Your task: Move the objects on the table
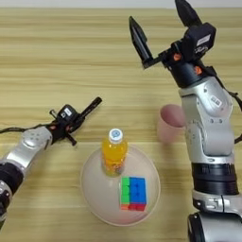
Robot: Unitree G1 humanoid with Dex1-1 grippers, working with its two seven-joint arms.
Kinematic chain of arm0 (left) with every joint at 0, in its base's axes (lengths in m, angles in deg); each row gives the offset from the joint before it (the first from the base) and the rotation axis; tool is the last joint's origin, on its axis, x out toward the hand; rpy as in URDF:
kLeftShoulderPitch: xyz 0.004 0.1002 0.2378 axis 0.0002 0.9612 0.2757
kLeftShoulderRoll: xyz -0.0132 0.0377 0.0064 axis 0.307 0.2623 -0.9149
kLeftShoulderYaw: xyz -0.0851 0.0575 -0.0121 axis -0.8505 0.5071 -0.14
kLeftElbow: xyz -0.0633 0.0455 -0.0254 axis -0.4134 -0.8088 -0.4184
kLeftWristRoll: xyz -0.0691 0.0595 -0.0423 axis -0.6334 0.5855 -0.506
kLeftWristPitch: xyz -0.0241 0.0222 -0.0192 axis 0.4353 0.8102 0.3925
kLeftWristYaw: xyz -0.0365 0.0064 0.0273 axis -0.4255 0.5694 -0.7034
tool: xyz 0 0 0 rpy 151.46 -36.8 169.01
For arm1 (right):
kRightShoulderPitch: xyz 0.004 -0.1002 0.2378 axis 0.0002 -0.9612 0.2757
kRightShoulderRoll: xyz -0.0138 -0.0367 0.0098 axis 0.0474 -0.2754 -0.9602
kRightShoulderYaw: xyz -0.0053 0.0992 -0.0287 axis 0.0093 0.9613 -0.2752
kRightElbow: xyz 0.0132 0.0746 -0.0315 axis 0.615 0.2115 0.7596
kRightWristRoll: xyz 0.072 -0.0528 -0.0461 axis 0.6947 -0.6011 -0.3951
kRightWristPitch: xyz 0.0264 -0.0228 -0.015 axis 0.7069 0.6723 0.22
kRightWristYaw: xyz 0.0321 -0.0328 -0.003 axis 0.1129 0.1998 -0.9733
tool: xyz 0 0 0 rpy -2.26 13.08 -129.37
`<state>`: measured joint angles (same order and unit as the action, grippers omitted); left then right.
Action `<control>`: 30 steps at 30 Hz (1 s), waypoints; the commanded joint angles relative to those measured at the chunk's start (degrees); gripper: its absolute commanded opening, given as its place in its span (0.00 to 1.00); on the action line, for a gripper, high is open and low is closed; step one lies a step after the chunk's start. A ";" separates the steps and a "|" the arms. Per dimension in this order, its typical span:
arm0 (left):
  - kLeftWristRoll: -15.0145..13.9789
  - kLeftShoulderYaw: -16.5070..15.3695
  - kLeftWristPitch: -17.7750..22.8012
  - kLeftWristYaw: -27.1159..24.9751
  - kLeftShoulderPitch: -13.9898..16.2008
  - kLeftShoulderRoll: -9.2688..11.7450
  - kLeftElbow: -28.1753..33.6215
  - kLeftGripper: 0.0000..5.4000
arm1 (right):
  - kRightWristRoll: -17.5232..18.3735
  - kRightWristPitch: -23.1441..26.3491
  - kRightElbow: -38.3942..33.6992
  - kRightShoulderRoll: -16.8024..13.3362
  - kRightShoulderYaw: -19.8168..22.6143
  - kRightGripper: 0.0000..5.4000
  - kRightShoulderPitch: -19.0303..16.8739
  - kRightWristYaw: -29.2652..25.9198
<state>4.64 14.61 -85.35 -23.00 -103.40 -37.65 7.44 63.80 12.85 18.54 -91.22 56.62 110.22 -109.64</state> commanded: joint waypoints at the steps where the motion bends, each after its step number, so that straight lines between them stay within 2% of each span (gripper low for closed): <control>1: 1.51 0.17 -1.65 0.76 -1.79 -0.87 -5.03 0.15 | 0.28 0.81 -1.11 0.22 0.01 1.00 -0.38 0.27; 6: 2.66 0.44 -2.47 1.24 -1.43 -1.58 -8.25 0.15 | 0.69 1.29 -1.53 0.04 0.21 1.00 -0.47 0.10; 17: 4.29 0.46 -2.80 2.79 -1.38 -1.93 -10.77 0.15 | 0.99 1.29 -1.27 -0.51 0.69 1.00 -0.49 -0.19; 18: 4.32 0.40 -2.81 2.94 -1.42 -2.01 -10.97 0.22 | 1.06 1.27 -1.20 -0.59 0.78 1.00 -0.49 -0.25; 21: 4.27 0.17 -3.16 3.85 -1.40 -2.10 -11.16 0.27 | 1.32 1.25 -1.03 -0.81 1.02 1.00 -0.50 -0.48; 24: 4.91 0.45 -5.21 5.14 -1.42 -1.95 -10.76 0.32 | 1.51 1.16 -0.68 -1.04 1.26 1.00 -0.54 -0.70; 30: 4.43 -0.65 -8.09 5.23 -1.37 -1.52 -9.50 0.42 | 2.04 1.35 -0.70 -1.21 1.56 1.00 -0.45 -0.93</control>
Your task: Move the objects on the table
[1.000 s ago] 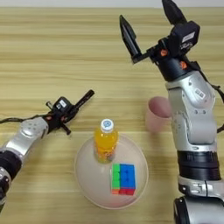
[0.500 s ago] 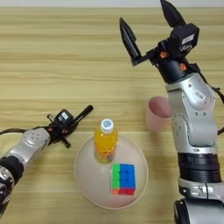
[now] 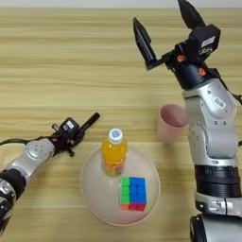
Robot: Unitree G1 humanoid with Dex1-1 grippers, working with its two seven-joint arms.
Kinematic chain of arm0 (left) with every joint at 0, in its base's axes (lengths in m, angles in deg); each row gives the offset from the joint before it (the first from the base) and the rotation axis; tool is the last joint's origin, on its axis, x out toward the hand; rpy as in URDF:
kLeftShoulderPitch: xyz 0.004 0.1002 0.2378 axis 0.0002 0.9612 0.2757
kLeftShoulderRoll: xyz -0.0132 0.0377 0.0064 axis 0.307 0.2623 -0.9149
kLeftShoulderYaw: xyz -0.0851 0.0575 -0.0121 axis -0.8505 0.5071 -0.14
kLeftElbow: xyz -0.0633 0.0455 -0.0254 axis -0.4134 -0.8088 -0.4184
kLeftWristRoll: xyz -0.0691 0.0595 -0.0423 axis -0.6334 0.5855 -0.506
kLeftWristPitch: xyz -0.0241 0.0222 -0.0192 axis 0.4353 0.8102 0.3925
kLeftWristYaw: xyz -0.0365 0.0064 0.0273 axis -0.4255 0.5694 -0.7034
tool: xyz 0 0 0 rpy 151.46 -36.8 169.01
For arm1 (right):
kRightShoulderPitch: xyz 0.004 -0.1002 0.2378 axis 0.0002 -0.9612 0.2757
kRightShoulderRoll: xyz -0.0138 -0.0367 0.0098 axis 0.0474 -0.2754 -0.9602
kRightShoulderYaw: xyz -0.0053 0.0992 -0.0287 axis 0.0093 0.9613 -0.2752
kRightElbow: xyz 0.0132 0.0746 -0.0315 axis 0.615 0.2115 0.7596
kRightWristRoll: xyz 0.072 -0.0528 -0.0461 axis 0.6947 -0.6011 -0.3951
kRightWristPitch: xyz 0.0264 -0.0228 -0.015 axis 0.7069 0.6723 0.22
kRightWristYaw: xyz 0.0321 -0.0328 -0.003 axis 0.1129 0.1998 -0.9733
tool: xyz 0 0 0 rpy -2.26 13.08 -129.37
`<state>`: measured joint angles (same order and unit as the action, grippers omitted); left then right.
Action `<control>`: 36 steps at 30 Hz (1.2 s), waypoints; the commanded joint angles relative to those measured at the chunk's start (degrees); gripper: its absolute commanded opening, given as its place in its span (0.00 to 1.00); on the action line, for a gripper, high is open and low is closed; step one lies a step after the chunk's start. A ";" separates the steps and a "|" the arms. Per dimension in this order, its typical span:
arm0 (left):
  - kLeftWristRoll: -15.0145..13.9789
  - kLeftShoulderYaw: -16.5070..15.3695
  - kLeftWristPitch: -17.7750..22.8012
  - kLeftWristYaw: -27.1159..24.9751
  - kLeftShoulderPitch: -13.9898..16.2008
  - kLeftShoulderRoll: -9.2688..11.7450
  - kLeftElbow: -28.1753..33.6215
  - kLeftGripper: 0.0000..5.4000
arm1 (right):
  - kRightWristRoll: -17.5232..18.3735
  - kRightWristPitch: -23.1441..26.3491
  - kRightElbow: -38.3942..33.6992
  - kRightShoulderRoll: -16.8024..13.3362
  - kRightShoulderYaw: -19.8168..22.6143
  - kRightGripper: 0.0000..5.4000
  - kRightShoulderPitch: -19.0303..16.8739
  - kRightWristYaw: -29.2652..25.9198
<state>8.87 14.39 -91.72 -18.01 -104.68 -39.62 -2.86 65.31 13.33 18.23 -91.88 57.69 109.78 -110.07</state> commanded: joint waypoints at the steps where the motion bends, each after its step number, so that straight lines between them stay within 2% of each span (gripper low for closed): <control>1: 0.31 -0.49 -2.09 0.45 -0.12 0.63 0.91 0.44 | 0.55 0.89 -0.39 -0.55 0.47 1.00 0.03 -0.49; 10: -2.20 -2.81 -5.75 -2.89 1.09 1.30 4.80 0.59 | 0.22 0.66 1.34 -0.33 0.10 1.00 0.85 -0.66; 19: -4.43 -3.63 -6.75 -6.38 3.74 1.36 11.99 0.75 | 0.10 0.51 2.20 -0.32 0.19 1.00 1.20 -0.90; 27: -7.82 -3.43 -4.97 -11.73 8.97 1.88 25.66 0.87 | -0.15 0.48 2.64 -0.27 -0.04 1.00 1.27 -1.12; 32: -11.31 -3.86 -0.96 -15.18 12.73 2.89 36.36 0.94 | -0.09 0.60 2.32 -0.33 -0.01 1.00 0.93 -1.15; 36: -14.70 -4.63 2.32 -17.75 15.55 4.80 44.29 0.99 | -0.13 0.61 2.18 -0.27 -0.05 1.00 0.73 -1.09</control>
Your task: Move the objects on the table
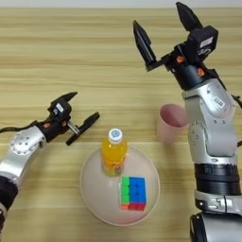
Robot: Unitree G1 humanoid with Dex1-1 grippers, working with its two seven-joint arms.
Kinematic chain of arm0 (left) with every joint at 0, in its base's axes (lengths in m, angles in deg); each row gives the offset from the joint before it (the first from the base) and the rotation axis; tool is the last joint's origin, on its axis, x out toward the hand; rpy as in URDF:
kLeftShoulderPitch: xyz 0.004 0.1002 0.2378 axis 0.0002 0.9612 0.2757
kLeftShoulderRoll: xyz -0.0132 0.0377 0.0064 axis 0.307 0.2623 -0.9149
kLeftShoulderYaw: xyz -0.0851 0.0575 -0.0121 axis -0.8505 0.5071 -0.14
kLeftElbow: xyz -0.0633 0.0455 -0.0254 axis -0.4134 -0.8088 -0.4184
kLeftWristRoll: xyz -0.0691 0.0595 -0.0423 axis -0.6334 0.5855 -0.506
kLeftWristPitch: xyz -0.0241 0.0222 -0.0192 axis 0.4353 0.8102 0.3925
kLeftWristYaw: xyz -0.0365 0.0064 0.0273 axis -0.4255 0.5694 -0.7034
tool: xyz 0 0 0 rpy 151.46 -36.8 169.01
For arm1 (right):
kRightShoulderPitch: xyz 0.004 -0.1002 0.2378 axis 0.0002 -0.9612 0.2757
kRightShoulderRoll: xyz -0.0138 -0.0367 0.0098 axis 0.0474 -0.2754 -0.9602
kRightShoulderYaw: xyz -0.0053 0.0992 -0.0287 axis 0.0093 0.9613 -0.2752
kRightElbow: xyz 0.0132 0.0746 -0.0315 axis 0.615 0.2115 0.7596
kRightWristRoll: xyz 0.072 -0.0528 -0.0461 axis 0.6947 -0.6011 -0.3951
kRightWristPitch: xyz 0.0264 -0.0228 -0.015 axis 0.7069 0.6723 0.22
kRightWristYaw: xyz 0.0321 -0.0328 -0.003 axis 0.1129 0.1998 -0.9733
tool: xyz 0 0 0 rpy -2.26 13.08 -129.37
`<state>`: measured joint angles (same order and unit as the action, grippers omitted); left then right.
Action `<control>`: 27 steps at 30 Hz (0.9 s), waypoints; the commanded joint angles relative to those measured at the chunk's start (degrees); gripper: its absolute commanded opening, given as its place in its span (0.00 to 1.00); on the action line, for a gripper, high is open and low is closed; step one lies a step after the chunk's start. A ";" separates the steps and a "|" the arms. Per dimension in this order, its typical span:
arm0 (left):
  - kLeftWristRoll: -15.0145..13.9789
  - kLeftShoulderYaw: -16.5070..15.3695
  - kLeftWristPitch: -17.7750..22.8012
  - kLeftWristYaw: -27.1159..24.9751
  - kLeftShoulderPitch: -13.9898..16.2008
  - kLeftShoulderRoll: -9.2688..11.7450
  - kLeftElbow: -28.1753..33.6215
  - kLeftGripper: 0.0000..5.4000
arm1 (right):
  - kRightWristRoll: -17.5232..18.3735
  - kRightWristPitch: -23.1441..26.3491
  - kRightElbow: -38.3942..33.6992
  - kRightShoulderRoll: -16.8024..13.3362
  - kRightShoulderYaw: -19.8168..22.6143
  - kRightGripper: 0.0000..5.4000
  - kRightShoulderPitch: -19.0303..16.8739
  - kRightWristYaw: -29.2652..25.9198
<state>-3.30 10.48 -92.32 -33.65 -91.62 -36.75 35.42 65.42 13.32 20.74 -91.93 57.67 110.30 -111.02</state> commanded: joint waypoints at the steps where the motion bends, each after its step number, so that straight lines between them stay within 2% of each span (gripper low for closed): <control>1: -3.28 -0.97 3.60 -2.68 3.14 2.63 7.64 0.99 | -0.26 0.61 -0.35 -0.20 -0.05 1.00 0.16 -0.13; 7: -7.07 -2.86 6.58 -3.62 6.13 4.50 14.97 0.99 | -0.35 0.50 -0.48 -0.05 -0.24 1.00 0.09 -0.11; 11: -11.59 -2.32 8.68 -7.10 9.98 5.55 22.92 0.99 | -0.25 0.49 -0.55 -0.11 -0.21 1.00 0.06 -0.16; 13: -12.96 -1.74 9.07 -8.96 11.56 6.25 25.92 0.99 | -0.23 0.44 -0.43 -0.12 -0.19 1.00 0.06 -0.22; 19: -15.17 0.83 10.29 -13.78 14.82 8.22 31.17 0.99 | -0.27 0.21 -0.08 -0.03 -0.25 1.00 0.12 -0.39; 22: -16.54 1.52 11.19 -15.65 15.34 8.70 32.08 0.99 | -0.29 0.16 -0.08 -0.01 -0.24 1.00 0.15 -0.41; 27: -16.68 3.17 11.54 -17.31 15.94 9.18 32.18 0.99 | -0.29 0.15 -0.22 -0.02 -0.27 1.00 0.12 -0.44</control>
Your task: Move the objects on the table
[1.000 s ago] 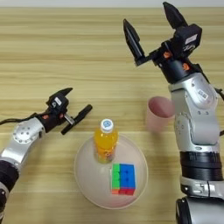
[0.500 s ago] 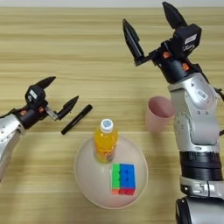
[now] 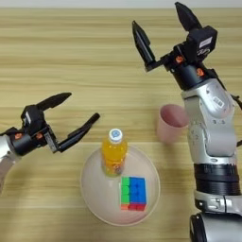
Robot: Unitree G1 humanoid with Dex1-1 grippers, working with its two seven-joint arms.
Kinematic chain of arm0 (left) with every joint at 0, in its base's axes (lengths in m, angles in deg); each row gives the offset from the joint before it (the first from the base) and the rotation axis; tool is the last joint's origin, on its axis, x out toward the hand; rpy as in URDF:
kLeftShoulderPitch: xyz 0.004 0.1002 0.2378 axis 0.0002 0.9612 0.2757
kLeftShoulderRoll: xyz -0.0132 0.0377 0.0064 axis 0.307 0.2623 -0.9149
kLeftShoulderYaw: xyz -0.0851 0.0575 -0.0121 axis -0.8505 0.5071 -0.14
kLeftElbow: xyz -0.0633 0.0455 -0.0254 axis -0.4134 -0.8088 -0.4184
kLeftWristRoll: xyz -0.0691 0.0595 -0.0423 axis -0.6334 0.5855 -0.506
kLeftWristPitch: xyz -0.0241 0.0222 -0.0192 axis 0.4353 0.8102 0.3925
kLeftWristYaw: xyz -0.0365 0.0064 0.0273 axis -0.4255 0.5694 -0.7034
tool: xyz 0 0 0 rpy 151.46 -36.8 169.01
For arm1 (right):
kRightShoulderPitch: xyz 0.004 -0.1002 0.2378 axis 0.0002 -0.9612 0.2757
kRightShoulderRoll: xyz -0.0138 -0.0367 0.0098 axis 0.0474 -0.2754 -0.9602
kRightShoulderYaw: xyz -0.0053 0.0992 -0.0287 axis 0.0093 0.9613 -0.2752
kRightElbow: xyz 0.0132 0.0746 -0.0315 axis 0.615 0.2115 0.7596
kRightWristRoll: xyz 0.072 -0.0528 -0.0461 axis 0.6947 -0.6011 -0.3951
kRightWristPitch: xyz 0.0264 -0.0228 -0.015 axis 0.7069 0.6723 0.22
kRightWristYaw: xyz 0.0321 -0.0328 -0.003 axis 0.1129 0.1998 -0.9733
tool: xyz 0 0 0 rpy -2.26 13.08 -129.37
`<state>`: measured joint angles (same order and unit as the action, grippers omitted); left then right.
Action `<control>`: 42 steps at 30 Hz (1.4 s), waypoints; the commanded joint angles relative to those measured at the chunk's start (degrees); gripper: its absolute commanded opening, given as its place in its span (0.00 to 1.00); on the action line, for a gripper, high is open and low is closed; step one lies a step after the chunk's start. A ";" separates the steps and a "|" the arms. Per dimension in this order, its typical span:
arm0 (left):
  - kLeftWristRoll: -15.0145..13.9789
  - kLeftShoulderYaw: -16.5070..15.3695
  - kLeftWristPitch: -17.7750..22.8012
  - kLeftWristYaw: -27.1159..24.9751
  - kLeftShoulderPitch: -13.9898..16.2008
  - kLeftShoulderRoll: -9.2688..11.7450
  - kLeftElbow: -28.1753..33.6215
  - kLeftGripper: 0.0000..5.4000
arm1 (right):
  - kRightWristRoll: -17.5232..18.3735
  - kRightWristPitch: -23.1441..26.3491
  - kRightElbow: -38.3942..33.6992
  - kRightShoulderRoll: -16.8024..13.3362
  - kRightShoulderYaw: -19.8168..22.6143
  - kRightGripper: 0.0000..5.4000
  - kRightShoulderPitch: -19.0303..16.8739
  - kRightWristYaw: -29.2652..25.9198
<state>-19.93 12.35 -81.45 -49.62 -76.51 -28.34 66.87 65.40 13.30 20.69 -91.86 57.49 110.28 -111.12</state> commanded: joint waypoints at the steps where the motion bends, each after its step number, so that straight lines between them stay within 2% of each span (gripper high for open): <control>1: -0.07 1.55 0.79 -1.64 0.91 0.89 0.78 0.99 | -0.28 0.19 -0.19 -0.09 -0.10 1.00 0.13 -0.33; 5: 0.07 2.78 0.96 -3.22 1.28 1.56 1.11 0.99 | -0.30 0.23 -0.23 -0.08 -0.12 1.00 0.11 -0.30; 10: 0.90 3.91 0.70 -3.70 0.62 1.41 -0.56 0.99 | -0.27 0.33 -0.46 -0.04 -0.18 1.00 0.03 -0.24; 23: 1.06 6.66 1.28 -6.12 -1.75 -0.37 -7.50 0.99 | -0.19 0.38 -0.75 0.08 -0.28 1.00 -0.23 -0.13; 30: 2.78 8.50 0.54 -6.72 -3.61 -1.98 -12.42 0.99 | -0.02 0.25 -0.48 0.22 -0.33 1.00 -0.14 -0.35; 42: 4.78 9.77 -0.36 -7.20 -6.01 -4.17 -16.70 0.99 | -0.21 0.15 -0.23 0.26 -0.44 1.00 0.10 -0.33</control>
<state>-16.04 21.78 -81.34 -56.31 -81.57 -32.46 50.75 65.41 13.29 20.68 -91.72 57.23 110.22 -111.16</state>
